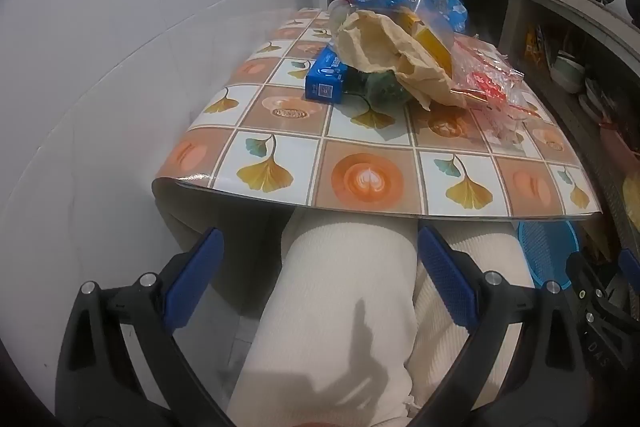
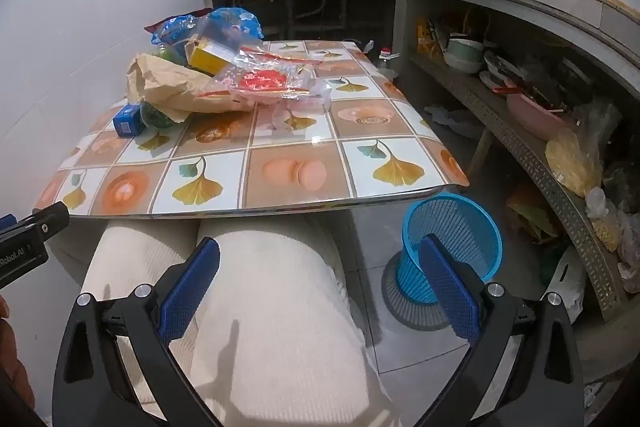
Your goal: Collect trash
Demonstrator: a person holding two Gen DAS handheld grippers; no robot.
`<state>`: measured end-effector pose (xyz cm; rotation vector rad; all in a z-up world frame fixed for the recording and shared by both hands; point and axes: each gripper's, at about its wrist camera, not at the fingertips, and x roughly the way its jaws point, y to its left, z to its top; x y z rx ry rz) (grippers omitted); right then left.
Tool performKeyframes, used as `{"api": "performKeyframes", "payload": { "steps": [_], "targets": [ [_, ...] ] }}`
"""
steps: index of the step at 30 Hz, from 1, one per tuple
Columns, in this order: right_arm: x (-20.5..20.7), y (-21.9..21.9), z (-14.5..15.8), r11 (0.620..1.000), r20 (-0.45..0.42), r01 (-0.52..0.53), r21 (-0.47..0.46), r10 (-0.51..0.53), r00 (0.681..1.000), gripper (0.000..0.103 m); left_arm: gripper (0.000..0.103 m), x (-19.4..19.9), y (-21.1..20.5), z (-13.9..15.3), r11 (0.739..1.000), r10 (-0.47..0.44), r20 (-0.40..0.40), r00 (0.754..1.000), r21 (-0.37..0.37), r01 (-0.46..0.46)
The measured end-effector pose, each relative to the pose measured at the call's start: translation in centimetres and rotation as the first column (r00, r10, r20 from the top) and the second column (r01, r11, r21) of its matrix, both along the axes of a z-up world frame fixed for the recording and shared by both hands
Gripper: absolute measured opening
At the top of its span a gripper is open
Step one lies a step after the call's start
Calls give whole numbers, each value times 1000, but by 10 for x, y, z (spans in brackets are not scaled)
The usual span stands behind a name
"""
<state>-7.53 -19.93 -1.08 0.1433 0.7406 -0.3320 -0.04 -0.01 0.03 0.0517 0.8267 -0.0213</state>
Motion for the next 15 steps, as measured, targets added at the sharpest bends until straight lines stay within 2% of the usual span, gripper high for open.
{"api": "performKeyframes", "payload": {
  "steps": [15],
  "targets": [
    [-1, -2, 5, 1000, 9, -1, -1, 1, 1000, 97, 94, 0, -1, 1, 1000, -3, -3, 1000, 7, 3]
  ]
}}
